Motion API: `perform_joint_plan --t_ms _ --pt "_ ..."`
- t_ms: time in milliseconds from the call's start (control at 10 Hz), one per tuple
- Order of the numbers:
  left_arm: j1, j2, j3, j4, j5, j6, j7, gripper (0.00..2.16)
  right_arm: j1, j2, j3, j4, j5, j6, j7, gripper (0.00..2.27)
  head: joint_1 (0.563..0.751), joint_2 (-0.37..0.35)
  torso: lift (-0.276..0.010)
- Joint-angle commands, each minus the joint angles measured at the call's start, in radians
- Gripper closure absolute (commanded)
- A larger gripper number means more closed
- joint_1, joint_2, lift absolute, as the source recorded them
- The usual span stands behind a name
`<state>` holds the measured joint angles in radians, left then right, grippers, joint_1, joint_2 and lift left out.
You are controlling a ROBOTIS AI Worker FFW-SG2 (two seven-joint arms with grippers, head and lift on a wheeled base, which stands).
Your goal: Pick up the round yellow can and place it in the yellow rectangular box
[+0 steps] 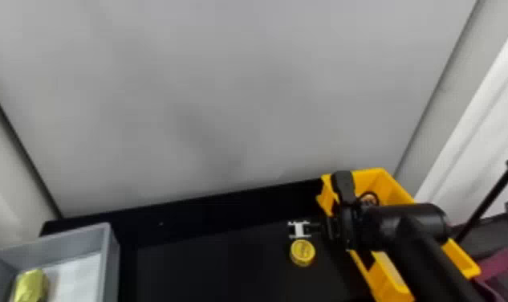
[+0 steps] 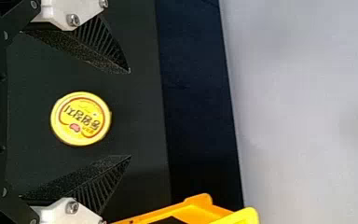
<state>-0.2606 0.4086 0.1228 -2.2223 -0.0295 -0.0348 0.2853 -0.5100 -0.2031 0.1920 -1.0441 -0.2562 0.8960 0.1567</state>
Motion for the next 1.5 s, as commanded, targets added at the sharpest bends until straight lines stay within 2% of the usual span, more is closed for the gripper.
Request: perform_joint_plan --t_ms 0,500,800,1400 --pt "0.0 -0.002 0.0 0.001 0.0 -0.007 0.0 0.31 0.007 -0.001 0.001 0.039 0.011 -0.007 0.006 0.15 0.606 -0.081 0.0" --pt "-0.002 -0.006 -0.009 0.006 0.002 -0.016 -0.001 0.31 0.018 0.004 -0.002 0.131 0.023 -0.075 0.054 0.15 0.606 -0.081 0.0" --pt "-0.002 -0.01 -0.012 0.016 0.003 -0.034 -0.006 0.31 0.005 0.024 0.007 0.228 0.026 -0.156 0.08 0.15 0.606 -0.081 0.0" --pt "0.001 -0.011 -0.021 0.021 0.006 -0.037 -0.015 0.31 -0.01 0.025 0.027 0.277 0.077 -0.245 0.09 0.17 0.606 -0.081 0.0"
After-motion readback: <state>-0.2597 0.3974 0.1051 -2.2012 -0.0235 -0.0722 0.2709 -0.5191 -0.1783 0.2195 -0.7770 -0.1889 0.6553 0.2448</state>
